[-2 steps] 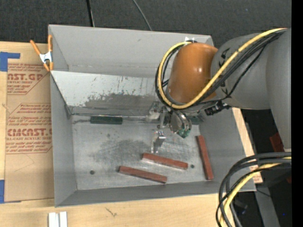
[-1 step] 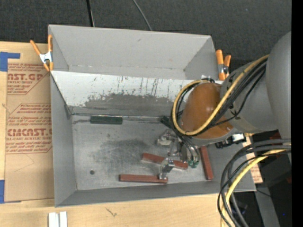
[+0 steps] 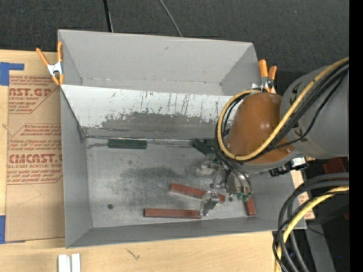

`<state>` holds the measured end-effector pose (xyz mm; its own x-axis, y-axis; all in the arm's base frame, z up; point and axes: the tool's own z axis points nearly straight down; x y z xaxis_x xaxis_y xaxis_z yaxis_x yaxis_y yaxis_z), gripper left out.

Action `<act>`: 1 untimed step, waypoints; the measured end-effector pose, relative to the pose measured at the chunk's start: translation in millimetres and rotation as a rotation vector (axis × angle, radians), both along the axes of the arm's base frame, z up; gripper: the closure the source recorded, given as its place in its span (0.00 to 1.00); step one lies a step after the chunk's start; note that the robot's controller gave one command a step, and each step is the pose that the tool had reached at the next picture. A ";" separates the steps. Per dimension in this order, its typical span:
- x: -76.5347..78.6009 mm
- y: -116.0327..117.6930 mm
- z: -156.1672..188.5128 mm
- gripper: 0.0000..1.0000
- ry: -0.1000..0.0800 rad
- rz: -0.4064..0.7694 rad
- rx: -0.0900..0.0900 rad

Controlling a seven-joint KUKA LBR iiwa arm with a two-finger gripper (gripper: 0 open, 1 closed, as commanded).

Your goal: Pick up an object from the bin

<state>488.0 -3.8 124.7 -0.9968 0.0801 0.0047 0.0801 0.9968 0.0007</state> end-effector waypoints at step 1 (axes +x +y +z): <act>12.7 0.9 -13.9 0.00 -0.008 -0.010 0.000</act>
Offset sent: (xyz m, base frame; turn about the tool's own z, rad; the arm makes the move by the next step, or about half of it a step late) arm 0.0170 -0.0107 -0.0547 0.2202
